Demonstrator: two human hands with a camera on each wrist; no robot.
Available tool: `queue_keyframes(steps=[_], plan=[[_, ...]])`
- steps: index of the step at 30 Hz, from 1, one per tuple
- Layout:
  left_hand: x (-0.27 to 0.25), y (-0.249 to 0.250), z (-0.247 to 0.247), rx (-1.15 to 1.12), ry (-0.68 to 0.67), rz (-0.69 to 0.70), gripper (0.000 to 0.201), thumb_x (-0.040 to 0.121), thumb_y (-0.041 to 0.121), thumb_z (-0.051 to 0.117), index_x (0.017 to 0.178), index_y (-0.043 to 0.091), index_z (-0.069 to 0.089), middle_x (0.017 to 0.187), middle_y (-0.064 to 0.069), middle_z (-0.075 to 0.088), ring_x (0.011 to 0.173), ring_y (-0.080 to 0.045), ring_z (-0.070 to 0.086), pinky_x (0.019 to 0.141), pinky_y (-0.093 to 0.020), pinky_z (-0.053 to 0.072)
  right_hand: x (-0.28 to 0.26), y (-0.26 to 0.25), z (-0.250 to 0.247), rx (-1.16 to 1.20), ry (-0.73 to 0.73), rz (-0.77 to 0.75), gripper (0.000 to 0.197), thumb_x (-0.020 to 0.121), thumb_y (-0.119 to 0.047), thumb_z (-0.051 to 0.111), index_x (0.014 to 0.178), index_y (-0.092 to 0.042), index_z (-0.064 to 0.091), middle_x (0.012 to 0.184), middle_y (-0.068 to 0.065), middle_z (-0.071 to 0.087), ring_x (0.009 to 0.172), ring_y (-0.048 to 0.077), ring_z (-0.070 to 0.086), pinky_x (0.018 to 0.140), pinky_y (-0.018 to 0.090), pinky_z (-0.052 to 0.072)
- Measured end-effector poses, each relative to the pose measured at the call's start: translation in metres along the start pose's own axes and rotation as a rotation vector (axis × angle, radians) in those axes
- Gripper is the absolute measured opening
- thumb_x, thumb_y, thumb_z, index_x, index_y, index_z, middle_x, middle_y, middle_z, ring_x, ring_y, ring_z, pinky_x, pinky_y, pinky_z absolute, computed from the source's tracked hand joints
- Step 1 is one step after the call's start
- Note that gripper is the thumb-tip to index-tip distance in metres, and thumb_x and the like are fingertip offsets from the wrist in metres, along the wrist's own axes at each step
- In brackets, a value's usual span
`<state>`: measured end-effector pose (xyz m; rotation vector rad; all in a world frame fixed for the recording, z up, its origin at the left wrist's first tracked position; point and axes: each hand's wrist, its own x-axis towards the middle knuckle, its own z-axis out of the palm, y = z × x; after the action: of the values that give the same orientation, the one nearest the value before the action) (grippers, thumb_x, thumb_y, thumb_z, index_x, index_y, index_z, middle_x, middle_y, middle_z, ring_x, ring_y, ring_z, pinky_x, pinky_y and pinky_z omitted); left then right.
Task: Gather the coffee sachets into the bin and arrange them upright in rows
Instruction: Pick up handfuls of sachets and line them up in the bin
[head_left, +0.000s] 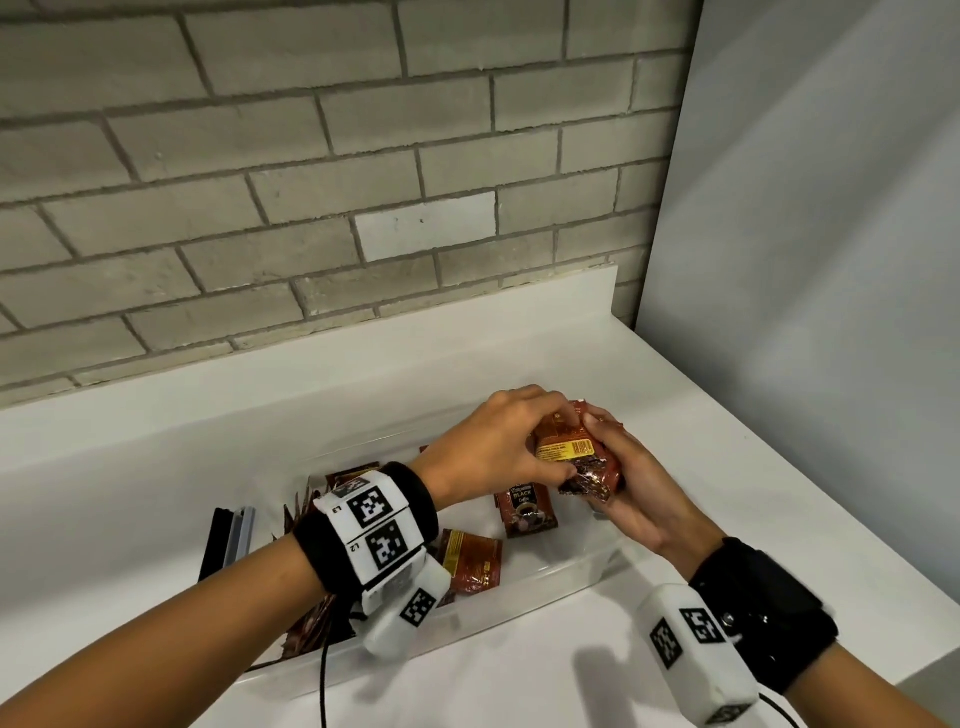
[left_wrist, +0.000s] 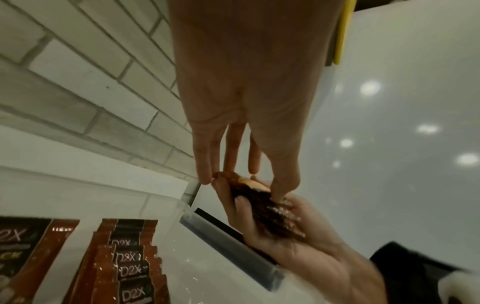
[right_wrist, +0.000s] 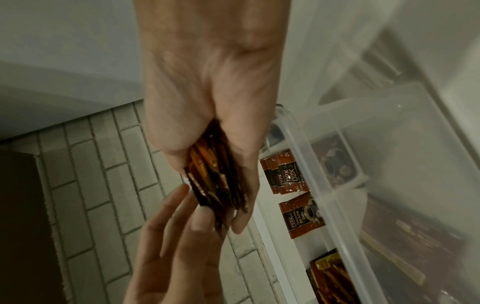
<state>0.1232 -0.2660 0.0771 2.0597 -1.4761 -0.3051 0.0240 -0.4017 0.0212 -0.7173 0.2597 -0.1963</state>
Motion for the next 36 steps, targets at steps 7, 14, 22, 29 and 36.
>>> queue_keyframes(steps=[7,14,22,29,36], plan=[[0.008,-0.008,-0.007,-0.092,0.067,-0.085,0.036,0.090,0.024,0.064,0.125,0.020,0.058,0.116,0.001,0.062,0.097,-0.009,0.059,0.076,-0.009,0.046,-0.003,0.000,0.002,-0.127,-0.058,-0.033,0.023,0.090,-0.020,0.054,0.112,-0.019,0.059,0.113,0.014,0.068,0.101,0.026,0.068,0.067,0.036,0.058],[0.005,-0.014,-0.018,-0.374,0.129,-0.210,0.017,0.081,0.021,0.074,0.096,0.019,0.066,0.091,-0.008,0.066,0.072,-0.015,0.065,0.070,-0.023,0.053,0.001,0.004,-0.003,-0.020,-0.025,-0.119,0.017,0.088,-0.020,0.054,0.105,-0.020,0.057,0.110,0.014,0.068,0.095,0.028,0.069,0.066,0.040,0.059],[-0.006,-0.043,-0.017,-0.707,-0.158,-0.410,0.019,0.092,-0.001,0.054,0.106,0.002,0.066,0.097,-0.006,0.071,0.088,-0.013,0.069,0.084,-0.020,0.054,0.001,0.008,-0.009,0.203,0.065,-0.261,0.016,0.090,-0.007,0.051,0.099,-0.020,0.055,0.094,0.018,0.068,0.087,0.028,0.070,0.074,0.045,0.059],[0.008,-0.054,0.004,-0.674,-0.456,-0.481,0.019,0.092,0.009,0.059,0.109,0.004,0.065,0.100,-0.003,0.066,0.089,-0.008,0.064,0.085,-0.021,0.054,0.000,0.008,-0.007,0.162,0.082,-0.264,0.016,0.092,-0.007,0.050,0.102,-0.019,0.055,0.092,0.019,0.068,0.086,0.027,0.071,0.072,0.044,0.060],[0.001,-0.052,0.000,-0.452,-0.581,-0.499,0.083,0.067,0.083,0.047,0.116,0.019,0.065,0.123,0.013,0.059,0.118,-0.003,0.050,0.108,-0.028,0.036,0.001,0.008,-0.010,0.153,0.060,-0.221,0.018,0.091,-0.008,0.052,0.105,-0.019,0.055,0.100,0.018,0.067,0.093,0.027,0.069,0.073,0.044,0.059]])
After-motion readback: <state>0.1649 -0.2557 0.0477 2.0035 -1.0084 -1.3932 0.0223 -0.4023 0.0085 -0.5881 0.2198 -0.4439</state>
